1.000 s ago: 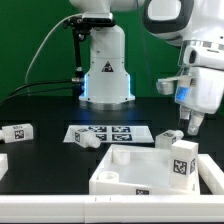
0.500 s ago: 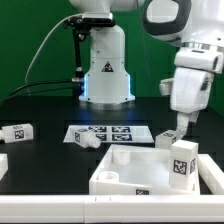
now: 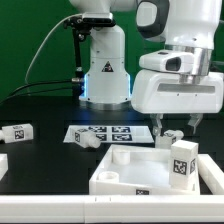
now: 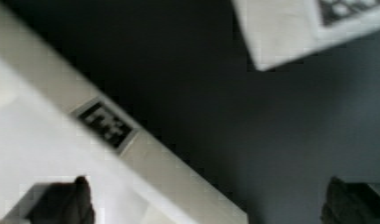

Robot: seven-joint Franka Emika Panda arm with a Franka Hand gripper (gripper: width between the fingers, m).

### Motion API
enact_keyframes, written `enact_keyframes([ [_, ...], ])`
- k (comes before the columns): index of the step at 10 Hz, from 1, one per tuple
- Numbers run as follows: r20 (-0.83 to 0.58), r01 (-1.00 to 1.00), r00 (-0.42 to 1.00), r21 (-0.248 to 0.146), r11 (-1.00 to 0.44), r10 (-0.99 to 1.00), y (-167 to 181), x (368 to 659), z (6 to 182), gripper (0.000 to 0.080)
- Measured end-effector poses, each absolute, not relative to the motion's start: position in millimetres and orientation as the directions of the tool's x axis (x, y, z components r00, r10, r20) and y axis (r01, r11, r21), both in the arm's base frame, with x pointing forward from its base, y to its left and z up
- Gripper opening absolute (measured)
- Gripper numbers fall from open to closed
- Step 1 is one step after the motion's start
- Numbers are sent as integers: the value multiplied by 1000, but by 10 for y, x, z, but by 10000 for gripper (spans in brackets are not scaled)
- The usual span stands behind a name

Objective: Assemble square table

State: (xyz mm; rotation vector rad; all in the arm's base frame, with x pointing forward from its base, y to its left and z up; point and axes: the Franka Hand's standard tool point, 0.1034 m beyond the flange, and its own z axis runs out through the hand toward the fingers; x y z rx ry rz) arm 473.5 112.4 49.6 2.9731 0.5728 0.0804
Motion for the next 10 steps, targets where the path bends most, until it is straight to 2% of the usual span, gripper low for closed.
enact_keyframes([
  [2,40,253,965,104,-962,258,1124,4726,483,649],
  [4,3,-83,997,59,-995,-83,974,4625,397,649],
  [5,-62,-282,957,38,-959,-284,934,4569,387,649],
  [6,-111,-383,917,23,-924,-383,923,4592,416,649],
  [8,-96,-482,870,31,-876,-483,1003,4603,416,649],
  [10,-120,-482,868,36,-876,-482,964,4588,415,649],
])
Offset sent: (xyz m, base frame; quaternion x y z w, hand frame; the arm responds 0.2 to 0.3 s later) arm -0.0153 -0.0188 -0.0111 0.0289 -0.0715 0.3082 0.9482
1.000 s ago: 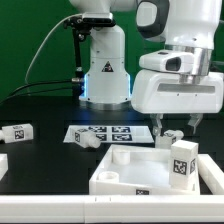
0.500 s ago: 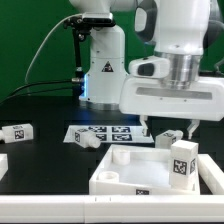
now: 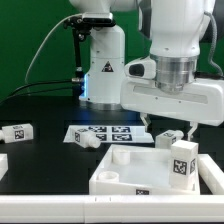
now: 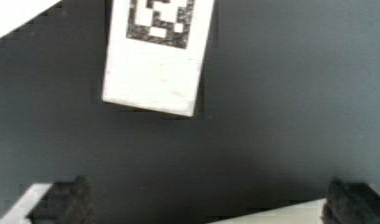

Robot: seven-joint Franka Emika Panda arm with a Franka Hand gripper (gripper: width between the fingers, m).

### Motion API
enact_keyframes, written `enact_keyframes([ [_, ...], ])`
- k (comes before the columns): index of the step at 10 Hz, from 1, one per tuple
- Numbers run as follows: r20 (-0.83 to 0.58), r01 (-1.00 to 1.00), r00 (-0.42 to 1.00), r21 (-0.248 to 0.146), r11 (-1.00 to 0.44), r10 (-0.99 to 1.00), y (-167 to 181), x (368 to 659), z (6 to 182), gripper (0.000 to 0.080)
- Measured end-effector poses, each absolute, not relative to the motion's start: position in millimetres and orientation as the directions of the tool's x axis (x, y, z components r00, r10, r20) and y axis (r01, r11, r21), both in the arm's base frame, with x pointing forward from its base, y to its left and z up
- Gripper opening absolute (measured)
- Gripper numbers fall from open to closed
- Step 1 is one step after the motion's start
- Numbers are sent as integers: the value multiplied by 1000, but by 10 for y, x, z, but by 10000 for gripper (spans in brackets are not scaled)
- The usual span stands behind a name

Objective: Assemble square table

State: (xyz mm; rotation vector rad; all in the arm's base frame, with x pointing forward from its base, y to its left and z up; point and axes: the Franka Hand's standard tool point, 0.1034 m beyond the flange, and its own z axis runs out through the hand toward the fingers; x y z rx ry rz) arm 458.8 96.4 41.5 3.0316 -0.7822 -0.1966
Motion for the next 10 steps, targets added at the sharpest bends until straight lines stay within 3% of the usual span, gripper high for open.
enact_keyframes([
  [2,-171,-523,841,-11,-852,-514,896,4546,405,649],
  [5,-533,-638,666,-45,-768,-522,750,4478,460,649],
  [7,-634,-628,609,-18,-778,-476,828,4484,513,649],
  [10,-755,-627,509,3,-779,-413,760,4428,447,649],
])
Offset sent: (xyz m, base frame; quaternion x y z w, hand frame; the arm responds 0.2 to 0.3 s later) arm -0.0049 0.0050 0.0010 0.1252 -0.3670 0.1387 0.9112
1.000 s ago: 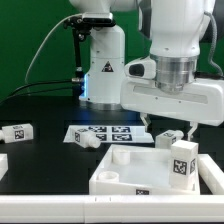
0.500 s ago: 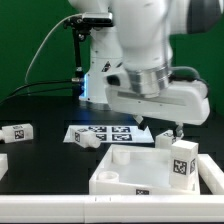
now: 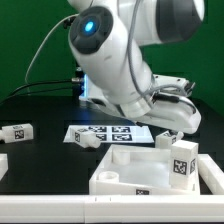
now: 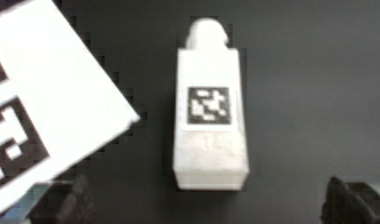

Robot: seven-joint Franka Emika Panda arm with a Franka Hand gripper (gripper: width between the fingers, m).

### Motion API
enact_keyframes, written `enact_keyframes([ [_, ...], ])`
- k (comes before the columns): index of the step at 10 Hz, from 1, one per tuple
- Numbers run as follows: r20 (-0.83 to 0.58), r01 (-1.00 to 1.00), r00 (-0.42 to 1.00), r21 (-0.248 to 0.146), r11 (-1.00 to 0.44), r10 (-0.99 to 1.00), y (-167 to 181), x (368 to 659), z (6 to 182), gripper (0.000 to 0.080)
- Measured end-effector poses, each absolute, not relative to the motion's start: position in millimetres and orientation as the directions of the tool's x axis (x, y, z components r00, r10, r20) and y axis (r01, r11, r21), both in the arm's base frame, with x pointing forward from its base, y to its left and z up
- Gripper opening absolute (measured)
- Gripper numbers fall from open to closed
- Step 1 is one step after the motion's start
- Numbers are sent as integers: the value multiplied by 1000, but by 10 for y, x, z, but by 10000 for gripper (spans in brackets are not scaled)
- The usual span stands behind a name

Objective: Assemble square table

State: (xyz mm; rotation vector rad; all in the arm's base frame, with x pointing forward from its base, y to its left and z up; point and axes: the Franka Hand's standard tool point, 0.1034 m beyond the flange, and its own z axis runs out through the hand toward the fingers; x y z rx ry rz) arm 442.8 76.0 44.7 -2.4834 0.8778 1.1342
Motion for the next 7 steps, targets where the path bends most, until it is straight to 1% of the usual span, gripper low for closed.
enact_keyframes([
  [1,-769,-600,523,-27,-799,-367,829,4444,354,649],
  [2,-782,-595,515,-29,-803,-353,863,4442,329,649],
  [6,-779,-599,515,-28,-800,-358,843,4443,329,649],
  [7,-770,-602,521,-25,-798,-369,902,4401,278,649],
])
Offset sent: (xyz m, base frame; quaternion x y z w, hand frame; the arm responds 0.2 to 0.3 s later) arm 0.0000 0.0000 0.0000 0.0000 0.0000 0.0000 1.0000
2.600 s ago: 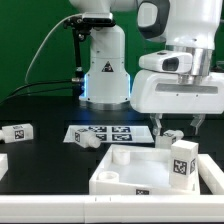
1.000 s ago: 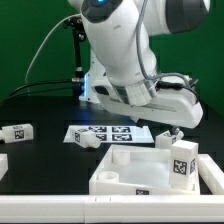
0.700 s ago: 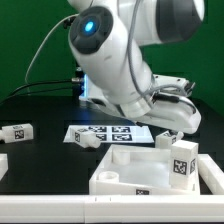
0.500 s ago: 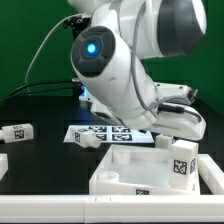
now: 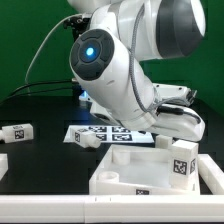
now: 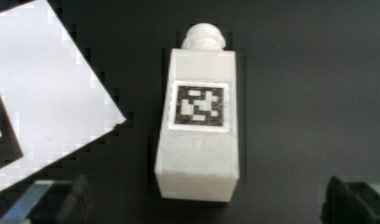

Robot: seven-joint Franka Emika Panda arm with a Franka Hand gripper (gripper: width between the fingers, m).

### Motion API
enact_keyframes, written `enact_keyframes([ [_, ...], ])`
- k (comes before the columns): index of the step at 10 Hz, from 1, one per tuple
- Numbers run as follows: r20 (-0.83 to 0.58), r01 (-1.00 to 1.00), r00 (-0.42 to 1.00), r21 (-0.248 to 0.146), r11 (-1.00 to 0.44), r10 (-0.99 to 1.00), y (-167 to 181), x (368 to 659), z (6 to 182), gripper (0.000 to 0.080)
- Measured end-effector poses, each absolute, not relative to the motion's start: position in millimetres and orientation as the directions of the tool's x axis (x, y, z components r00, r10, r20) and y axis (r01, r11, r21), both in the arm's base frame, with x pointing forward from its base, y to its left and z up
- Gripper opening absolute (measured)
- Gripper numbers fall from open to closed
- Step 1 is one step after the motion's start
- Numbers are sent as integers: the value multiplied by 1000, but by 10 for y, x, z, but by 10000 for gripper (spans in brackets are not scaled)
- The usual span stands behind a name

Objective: Assemble square table

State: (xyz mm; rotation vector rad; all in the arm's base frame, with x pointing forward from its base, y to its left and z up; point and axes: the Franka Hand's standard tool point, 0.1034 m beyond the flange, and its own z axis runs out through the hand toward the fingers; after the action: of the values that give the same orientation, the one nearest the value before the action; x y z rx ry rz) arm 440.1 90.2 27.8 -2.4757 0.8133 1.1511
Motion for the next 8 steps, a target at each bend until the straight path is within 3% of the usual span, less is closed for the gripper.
enact_keyframes([
  [2,-777,-631,481,13,-776,-405,1052,4217,182,649],
  [7,-826,-699,384,32,-715,-412,942,4077,108,649],
  [8,-826,-699,384,32,-715,-412,942,4077,108,525],
])
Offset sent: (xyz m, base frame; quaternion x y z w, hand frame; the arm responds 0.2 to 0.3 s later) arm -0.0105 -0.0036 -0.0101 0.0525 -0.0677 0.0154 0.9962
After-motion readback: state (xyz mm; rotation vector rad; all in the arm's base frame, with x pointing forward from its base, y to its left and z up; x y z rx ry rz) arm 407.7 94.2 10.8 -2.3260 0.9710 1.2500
